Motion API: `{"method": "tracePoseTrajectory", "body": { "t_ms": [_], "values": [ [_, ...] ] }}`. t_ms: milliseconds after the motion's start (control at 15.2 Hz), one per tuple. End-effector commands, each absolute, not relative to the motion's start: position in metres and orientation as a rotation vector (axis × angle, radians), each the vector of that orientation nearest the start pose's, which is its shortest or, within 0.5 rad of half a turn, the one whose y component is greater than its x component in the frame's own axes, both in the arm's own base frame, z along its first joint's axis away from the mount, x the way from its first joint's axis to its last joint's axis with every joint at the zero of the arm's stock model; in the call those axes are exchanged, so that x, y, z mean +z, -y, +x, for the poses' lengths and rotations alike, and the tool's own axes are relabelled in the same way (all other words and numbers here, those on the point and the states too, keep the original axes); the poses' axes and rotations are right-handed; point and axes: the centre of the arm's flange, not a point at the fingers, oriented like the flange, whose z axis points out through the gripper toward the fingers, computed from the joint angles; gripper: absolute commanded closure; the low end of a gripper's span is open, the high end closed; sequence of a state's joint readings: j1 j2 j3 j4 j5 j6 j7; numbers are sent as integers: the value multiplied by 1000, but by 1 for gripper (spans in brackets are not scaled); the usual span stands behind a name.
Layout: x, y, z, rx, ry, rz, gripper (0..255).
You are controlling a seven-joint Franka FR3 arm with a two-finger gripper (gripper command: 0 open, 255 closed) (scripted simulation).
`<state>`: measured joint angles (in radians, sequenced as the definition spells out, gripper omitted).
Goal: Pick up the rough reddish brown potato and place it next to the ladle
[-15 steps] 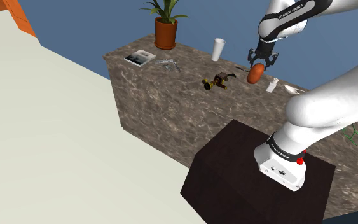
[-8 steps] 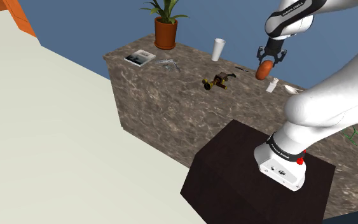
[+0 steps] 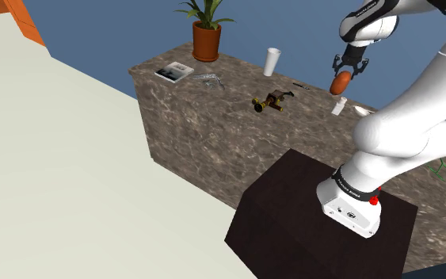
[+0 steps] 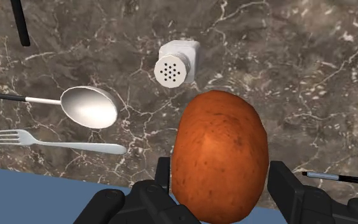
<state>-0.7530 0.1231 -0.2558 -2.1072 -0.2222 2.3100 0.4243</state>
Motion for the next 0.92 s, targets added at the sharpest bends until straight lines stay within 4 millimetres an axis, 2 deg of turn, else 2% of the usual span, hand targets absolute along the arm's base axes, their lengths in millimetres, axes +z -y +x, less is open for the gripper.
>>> {"method": "tracePoseTrajectory", "body": {
  "t_ms": [0,66,132,858],
  "values": [
    [370,512,299,-34,-2012,-2688,255],
    [370,525,297,-34,-2012,-2688,255],
    [370,546,294,-34,-2012,-2688,255],
    [312,546,294,-34,-2012,-2688,255]
  ]
}}
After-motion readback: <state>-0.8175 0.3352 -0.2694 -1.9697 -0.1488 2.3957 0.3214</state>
